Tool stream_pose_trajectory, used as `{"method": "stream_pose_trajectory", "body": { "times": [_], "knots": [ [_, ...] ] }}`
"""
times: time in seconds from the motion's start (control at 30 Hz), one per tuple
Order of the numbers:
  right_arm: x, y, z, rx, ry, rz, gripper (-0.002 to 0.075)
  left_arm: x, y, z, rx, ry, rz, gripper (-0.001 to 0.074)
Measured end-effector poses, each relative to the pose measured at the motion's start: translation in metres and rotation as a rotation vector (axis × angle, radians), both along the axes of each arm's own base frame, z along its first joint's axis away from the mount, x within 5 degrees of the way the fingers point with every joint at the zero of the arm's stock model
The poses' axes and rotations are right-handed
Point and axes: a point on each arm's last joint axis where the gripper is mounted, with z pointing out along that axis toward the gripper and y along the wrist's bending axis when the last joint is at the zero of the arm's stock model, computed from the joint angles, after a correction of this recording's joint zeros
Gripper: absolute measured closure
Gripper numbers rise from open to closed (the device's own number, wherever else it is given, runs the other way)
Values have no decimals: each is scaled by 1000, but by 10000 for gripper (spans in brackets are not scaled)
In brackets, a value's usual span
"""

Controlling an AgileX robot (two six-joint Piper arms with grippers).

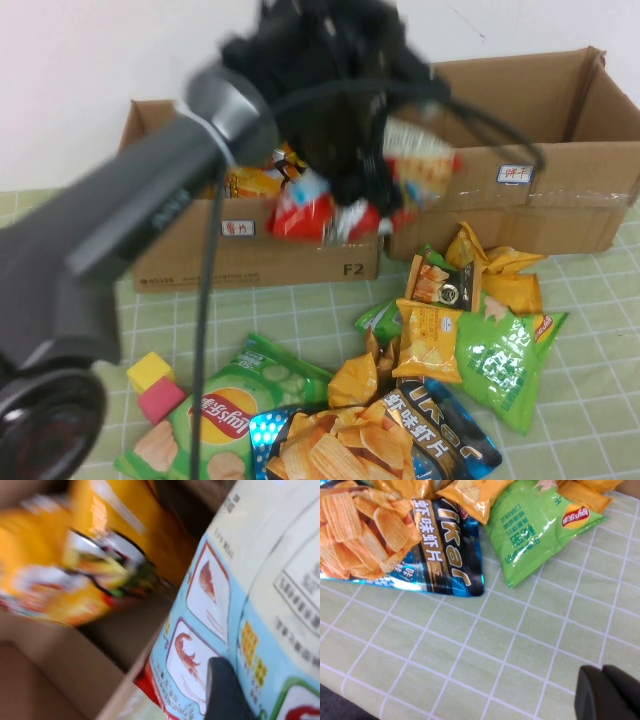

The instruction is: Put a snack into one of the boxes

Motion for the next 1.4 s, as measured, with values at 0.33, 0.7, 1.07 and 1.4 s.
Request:
{"method": "stream_pose_trajectory", "body": {
  "times": [0.33,0.7,1.07,1.4],
  "knots": [
    [0,0,0,0,0,0,728,-2,47,97,129,-394,68,402],
    [0,0,0,0,0,0,728,66,120,54,24,-297,311,397],
    [0,0,0,0,0,0,728,90,158,33,-34,-271,478,52],
    [0,0,0,0,0,0,728,63,164,71,-85,-287,493,589]
  ]
}}
